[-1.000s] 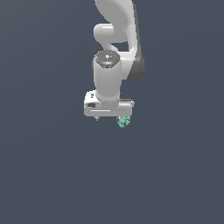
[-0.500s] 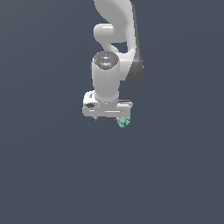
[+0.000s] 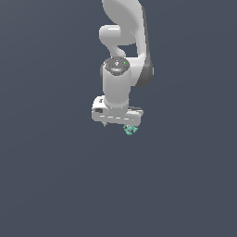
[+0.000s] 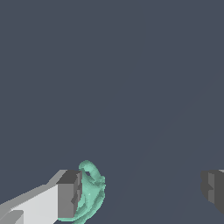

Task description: Pick up the object and move it to a goal position.

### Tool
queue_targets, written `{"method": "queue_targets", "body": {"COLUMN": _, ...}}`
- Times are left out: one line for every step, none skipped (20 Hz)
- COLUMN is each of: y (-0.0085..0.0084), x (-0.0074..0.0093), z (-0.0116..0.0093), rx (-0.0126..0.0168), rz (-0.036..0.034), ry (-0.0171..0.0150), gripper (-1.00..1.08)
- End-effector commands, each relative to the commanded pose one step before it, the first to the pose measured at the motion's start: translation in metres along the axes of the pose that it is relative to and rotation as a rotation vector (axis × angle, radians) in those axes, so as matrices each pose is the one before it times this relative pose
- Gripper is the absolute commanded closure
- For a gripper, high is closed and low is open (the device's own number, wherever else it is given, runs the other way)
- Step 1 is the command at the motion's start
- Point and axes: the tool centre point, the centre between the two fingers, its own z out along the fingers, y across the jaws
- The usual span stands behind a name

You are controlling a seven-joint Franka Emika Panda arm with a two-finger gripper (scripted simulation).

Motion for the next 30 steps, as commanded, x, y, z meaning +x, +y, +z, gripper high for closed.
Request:
{"method": "queue_targets", "body": {"y": -0.00507, "x": -0.00427, "z": 0.00391, "rx": 0.00199, "rz": 0.04304, "ry": -0.00033, "gripper": -0.92}}
{"method": "queue_targets", "body": {"y": -0.00212, "x": -0.00206, "z": 0.00176, "rx": 0.00087, "rz": 0.01987, "ry": -0.00013, "gripper": -0.92}}
{"method": "queue_targets", "body": {"y": -0.00218, "x": -0.00224, "z": 0.00185, "rx": 0.00090, "rz": 0.02106, "ry": -0.00016, "gripper": -0.92}}
{"method": "queue_targets", "body": {"y": -0.00220, "x": -0.00243, "z": 0.00195, "rx": 0.00093, "rz": 0.02229, "ry": -0.00018, "gripper": -0.92}}
{"method": "queue_targets", "body": {"y": -0.00220, "x": -0.00260, "z": 0.00201, "rx": 0.00093, "rz": 0.02311, "ry": -0.00021, "gripper": -0.92}}
{"method": "queue_targets", "body": {"y": -0.00209, "x": -0.00267, "z": 0.00200, "rx": 0.00090, "rz": 0.02318, "ry": -0.00022, "gripper": -0.92}}
{"method": "queue_targets", "body": {"y": -0.00199, "x": -0.00273, "z": 0.00199, "rx": 0.00087, "rz": 0.02322, "ry": -0.00024, "gripper": -0.92}}
{"method": "queue_targets", "body": {"y": -0.00189, "x": -0.00279, "z": 0.00198, "rx": 0.00084, "rz": 0.02324, "ry": -0.00025, "gripper": -0.92}}
{"method": "queue_targets", "body": {"y": -0.00178, "x": -0.00285, "z": 0.00197, "rx": 0.00081, "rz": 0.02327, "ry": -0.00026, "gripper": -0.92}}
{"method": "queue_targets", "body": {"y": -0.00167, "x": -0.00290, "z": 0.00196, "rx": 0.00078, "rz": 0.02330, "ry": -0.00027, "gripper": -0.92}}
{"method": "queue_targets", "body": {"y": -0.00157, "x": -0.00295, "z": 0.00194, "rx": 0.00074, "rz": 0.02332, "ry": -0.00028, "gripper": -0.92}}
{"method": "queue_targets", "body": {"y": -0.00145, "x": -0.00300, "z": 0.00193, "rx": 0.00071, "rz": 0.02335, "ry": -0.00029, "gripper": -0.92}}
{"method": "queue_targets", "body": {"y": -0.00134, "x": -0.00304, "z": 0.00192, "rx": 0.00068, "rz": 0.02337, "ry": -0.00029, "gripper": -0.92}}
{"method": "queue_targets", "body": {"y": -0.00123, "x": -0.00308, "z": 0.00191, "rx": 0.00065, "rz": 0.02341, "ry": -0.00029, "gripper": -0.92}}
{"method": "queue_targets", "body": {"y": -0.00111, "x": -0.00311, "z": 0.00190, "rx": 0.00062, "rz": 0.02343, "ry": -0.00030, "gripper": -0.92}}
{"method": "queue_targets", "body": {"y": -0.00100, "x": -0.00314, "z": 0.00188, "rx": 0.00059, "rz": 0.02346, "ry": -0.00029, "gripper": -0.92}}
{"method": "queue_targets", "body": {"y": -0.00088, "x": -0.00317, "z": 0.00187, "rx": 0.00056, "rz": 0.02348, "ry": -0.00029, "gripper": -0.92}}
{"method": "queue_targets", "body": {"y": -0.00077, "x": -0.00319, "z": 0.00186, "rx": 0.00052, "rz": 0.02350, "ry": -0.00029, "gripper": -0.92}}
{"method": "queue_targets", "body": {"y": -0.00065, "x": -0.00320, "z": 0.00184, "rx": 0.00049, "rz": 0.02353, "ry": -0.00028, "gripper": -0.92}}
{"method": "queue_targets", "body": {"y": -0.00053, "x": -0.00322, "z": 0.00183, "rx": 0.00047, "rz": 0.02355, "ry": -0.00028, "gripper": -0.92}}
{"method": "queue_targets", "body": {"y": -0.00042, "x": -0.00323, "z": 0.00182, "rx": 0.00044, "rz": 0.02357, "ry": -0.00027, "gripper": -0.92}}
{"method": "queue_targets", "body": {"y": -0.00030, "x": -0.00324, "z": 0.00180, "rx": 0.00041, "rz": 0.02359, "ry": -0.00026, "gripper": -0.92}}
{"method": "queue_targets", "body": {"y": -0.00018, "x": -0.00323, "z": 0.00179, "rx": 0.00038, "rz": 0.02363, "ry": -0.00025, "gripper": -0.92}}
{"method": "queue_targets", "body": {"y": -0.00006, "x": -0.00320, "z": 0.00176, "rx": 0.00035, "rz": 0.02347, "ry": -0.00023, "gripper": -0.92}}
{"method": "queue_targets", "body": {"y": 0.00005, "x": -0.00305, "z": 0.00166, "rx": 0.00031, "rz": 0.02240, "ry": -0.00021, "gripper": -0.92}}
{"method": "queue_targets", "body": {"y": 0.00014, "x": -0.00288, "z": 0.00156, "rx": 0.00028, "rz": 0.02120, "ry": -0.00018, "gripper": -0.92}}
{"method": "queue_targets", "body": {"y": 0.00022, "x": -0.00270, "z": 0.00146, "rx": 0.00024, "rz": 0.02002, "ry": -0.00016, "gripper": -0.92}}
{"method": "queue_targets", "body": {"y": 0.00029, "x": -0.00253, "z": 0.00136, "rx": 0.00021, "rz": 0.01882, "ry": -0.00014, "gripper": -0.92}}
{"method": "queue_targets", "body": {"y": 0.00033, "x": -0.00235, "z": 0.00127, "rx": 0.00019, "rz": 0.01762, "ry": -0.00012, "gripper": -0.92}}
{"method": "queue_targets", "body": {"y": 0.00036, "x": -0.00218, "z": 0.00117, "rx": 0.00016, "rz": 0.01640, "ry": -0.00010, "gripper": -0.92}}
